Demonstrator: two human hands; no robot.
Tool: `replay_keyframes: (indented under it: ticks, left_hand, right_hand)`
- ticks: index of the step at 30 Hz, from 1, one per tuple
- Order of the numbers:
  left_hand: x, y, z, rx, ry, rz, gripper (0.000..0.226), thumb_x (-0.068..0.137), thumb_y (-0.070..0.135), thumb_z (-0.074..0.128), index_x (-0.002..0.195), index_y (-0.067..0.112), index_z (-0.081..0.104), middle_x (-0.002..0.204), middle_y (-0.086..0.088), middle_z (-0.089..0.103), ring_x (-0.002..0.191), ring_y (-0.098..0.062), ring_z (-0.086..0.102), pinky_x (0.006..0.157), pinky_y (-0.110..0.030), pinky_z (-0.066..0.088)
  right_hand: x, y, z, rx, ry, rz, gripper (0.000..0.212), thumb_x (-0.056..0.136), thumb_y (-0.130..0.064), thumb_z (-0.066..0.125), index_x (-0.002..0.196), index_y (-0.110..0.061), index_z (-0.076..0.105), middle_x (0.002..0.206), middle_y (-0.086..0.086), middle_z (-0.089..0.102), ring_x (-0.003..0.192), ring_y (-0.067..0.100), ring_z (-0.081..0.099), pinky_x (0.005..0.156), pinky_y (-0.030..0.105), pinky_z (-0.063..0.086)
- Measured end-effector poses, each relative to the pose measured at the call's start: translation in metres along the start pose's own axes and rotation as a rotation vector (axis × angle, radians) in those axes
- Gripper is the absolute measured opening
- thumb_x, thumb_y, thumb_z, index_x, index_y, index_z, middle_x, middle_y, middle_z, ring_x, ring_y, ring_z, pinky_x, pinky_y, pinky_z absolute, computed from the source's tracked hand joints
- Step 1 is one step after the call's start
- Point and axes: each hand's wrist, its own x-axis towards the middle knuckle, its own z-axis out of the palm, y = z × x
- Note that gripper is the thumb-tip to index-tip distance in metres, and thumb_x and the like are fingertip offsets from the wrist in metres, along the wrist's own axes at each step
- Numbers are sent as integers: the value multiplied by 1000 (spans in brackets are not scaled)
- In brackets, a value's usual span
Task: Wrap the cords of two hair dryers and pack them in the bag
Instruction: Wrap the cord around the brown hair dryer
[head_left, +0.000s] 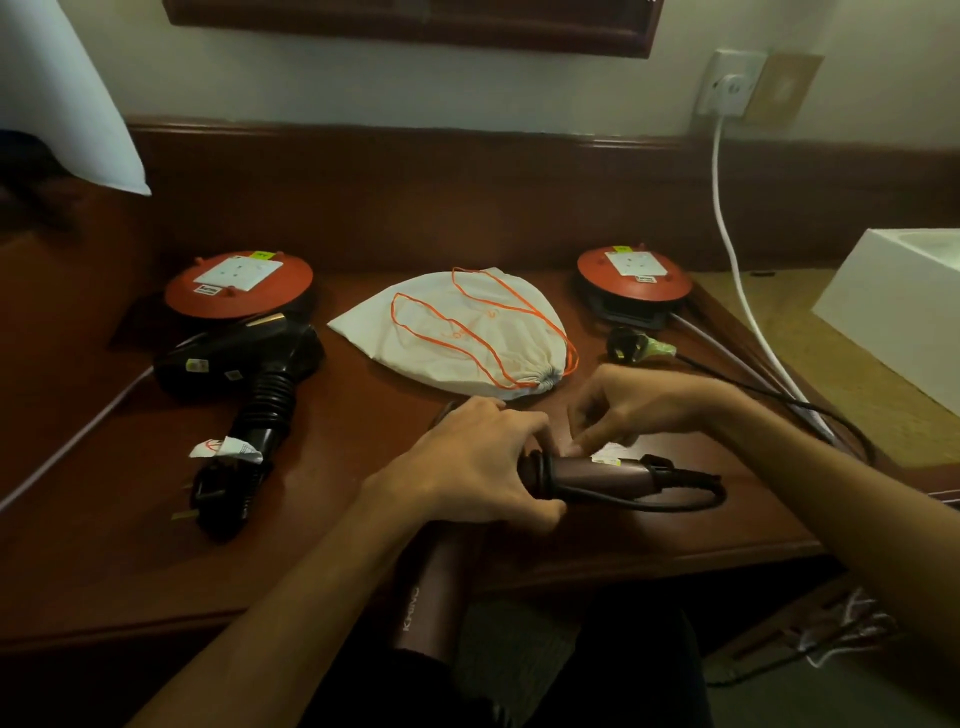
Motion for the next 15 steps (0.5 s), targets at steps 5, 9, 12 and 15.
replay_keyframes:
  ticks: [5,9,12,15]
  left_hand:
    - [3,-2,-4,-38,-62,-49,77,72,60,82,134,35,44,123,4,55,113,-17,48,98,-41,49]
    - [6,0,1,-21,-102,-9,88,70,60,82,142,42,34,116,7,59,114,-15,44,96,-36,43]
    - [9,-1,1,-1,-78,1,87,67,67,80,139,40,39,107,11,59,108,-16,48,88,-33,42]
    - [12,2,2,25,-67,5,90,68,71,79,140,34,41,112,10,56,109,-17,51,85,-30,38]
  right_hand:
    - [-4,-29,-14,-147,-24,-28,14,97,-19,66,101,-9,75,84,10,67,62,8,52,55,22,43]
    - [-18,-39,-26,-235,-211,52,15,97,-17,64,107,-20,76,95,20,68,71,22,55,59,28,46]
    - [-17,-45,-18,-397,-66,44,16,95,-17,65,105,-20,77,103,8,74,89,25,69,79,38,59]
    - [-10,-56,7,-572,106,60,19,93,-12,63,108,-17,75,102,2,74,93,20,70,84,44,61]
